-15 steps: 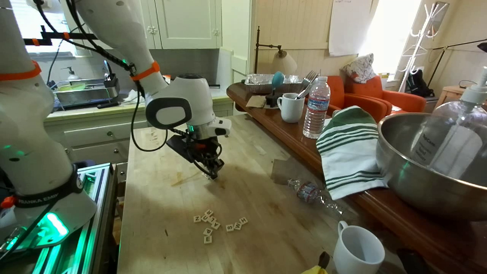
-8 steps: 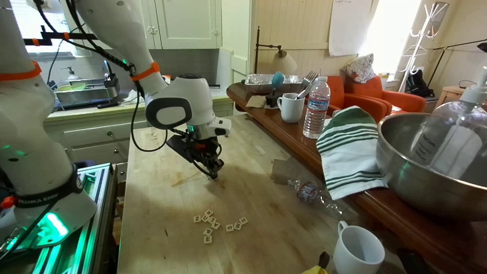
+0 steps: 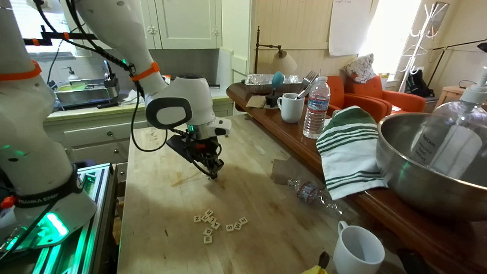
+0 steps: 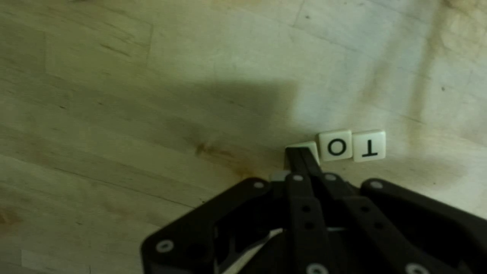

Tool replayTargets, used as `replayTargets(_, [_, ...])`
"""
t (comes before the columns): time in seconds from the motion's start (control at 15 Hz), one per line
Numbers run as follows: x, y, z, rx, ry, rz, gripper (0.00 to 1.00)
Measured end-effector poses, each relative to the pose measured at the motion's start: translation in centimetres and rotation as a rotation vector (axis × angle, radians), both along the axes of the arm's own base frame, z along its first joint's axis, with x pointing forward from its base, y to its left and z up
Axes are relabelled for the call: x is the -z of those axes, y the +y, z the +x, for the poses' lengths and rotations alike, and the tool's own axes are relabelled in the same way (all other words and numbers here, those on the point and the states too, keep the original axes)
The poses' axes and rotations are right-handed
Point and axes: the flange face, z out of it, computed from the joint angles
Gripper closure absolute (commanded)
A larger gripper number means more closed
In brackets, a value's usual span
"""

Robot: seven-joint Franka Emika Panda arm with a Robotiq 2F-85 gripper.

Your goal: Move the letter tiles to the left

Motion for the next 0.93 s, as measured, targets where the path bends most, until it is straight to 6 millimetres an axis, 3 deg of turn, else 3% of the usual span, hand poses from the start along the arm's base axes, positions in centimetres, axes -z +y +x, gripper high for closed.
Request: replayTargets(0.93, [-0.01,0.0,-0.03,0.0,0.0,0.001,1.0])
